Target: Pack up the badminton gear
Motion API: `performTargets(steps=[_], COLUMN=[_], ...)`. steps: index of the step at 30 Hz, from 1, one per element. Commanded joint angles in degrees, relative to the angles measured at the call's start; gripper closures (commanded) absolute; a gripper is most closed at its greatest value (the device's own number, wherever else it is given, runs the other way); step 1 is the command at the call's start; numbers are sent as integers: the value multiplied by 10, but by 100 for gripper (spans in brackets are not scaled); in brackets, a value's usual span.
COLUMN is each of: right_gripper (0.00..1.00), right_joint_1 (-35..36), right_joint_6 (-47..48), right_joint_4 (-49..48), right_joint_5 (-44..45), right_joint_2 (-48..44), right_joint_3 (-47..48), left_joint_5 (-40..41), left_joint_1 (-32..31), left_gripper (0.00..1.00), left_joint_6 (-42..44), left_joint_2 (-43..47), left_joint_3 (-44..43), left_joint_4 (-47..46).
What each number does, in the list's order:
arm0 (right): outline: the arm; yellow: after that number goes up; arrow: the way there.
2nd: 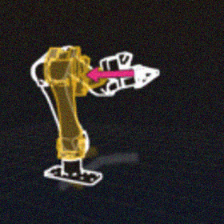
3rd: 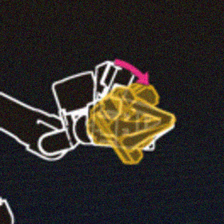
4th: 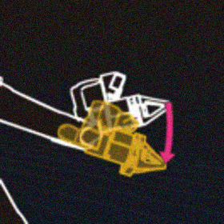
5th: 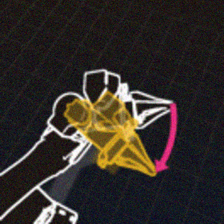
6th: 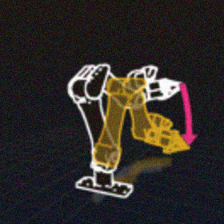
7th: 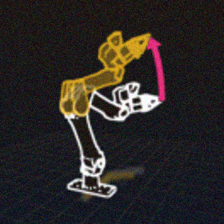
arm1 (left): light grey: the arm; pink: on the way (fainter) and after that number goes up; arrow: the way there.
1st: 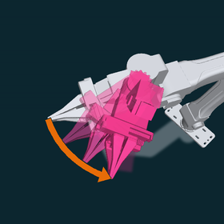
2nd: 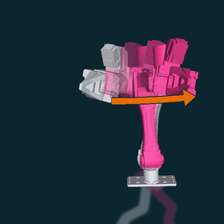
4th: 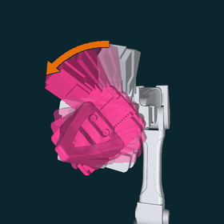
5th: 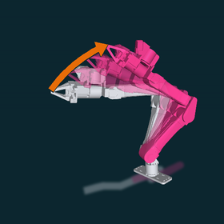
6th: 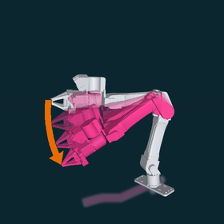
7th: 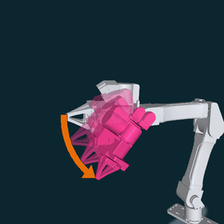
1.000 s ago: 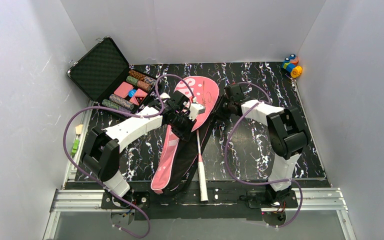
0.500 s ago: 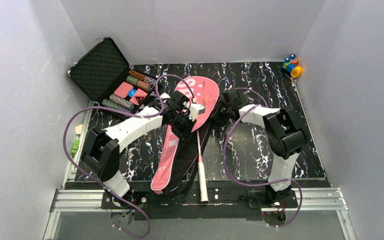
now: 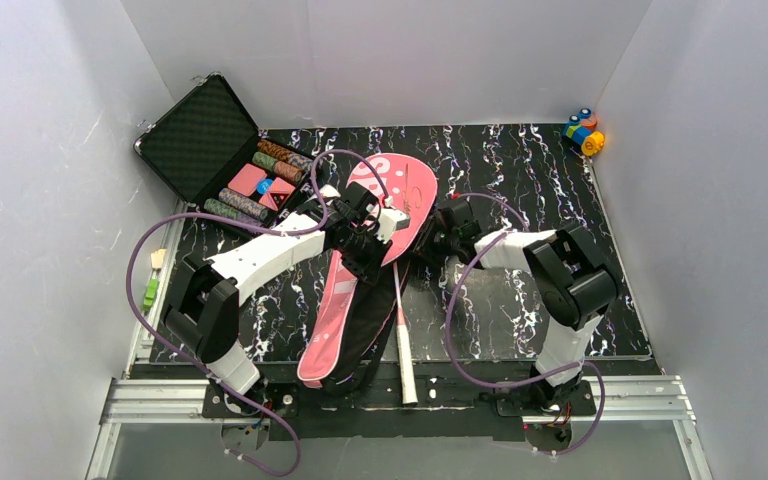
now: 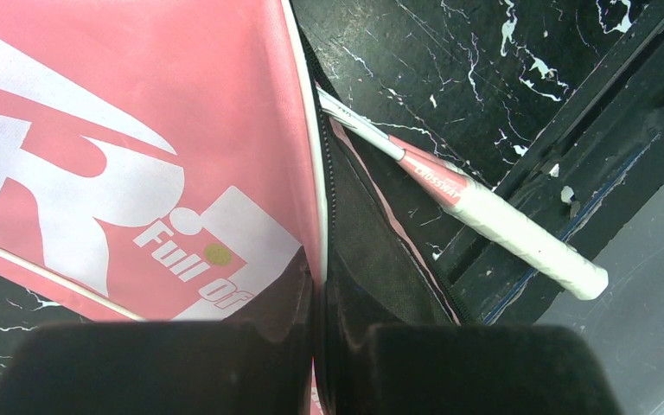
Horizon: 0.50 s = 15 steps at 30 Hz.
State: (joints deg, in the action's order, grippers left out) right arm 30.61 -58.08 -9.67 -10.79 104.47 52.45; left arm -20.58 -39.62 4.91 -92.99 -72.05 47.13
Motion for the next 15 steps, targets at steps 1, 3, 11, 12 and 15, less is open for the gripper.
performTargets(steps=[1,3,11,12,15], right_gripper=[65,67,92,96,99], right_joint_1=[44,50,57,57,57], right_joint_6=[-21,-26,-9,-4,9], right_joint_4=[27,25,67,76,96], right_joint_5=[-44,-48,-31,-25,-15], right_joint_2=[-14,-26,-104,-117,-152], right_joint_3=[-55,-68,-82,-81,-73], left_joint_5=[-31,-31,-29,-29,-28], left_joint_1=[-6,-6,-6,-6,-6], left_gripper=[100,100,100,100,97], left_joint_6=[-2,-3,-3,-3,-3], left_joint_2=[29,29,30,30,29], left_joint_3=[-19,-19,-18,-18,-20], left_joint_4=[-14,-14,-14,-14,-14])
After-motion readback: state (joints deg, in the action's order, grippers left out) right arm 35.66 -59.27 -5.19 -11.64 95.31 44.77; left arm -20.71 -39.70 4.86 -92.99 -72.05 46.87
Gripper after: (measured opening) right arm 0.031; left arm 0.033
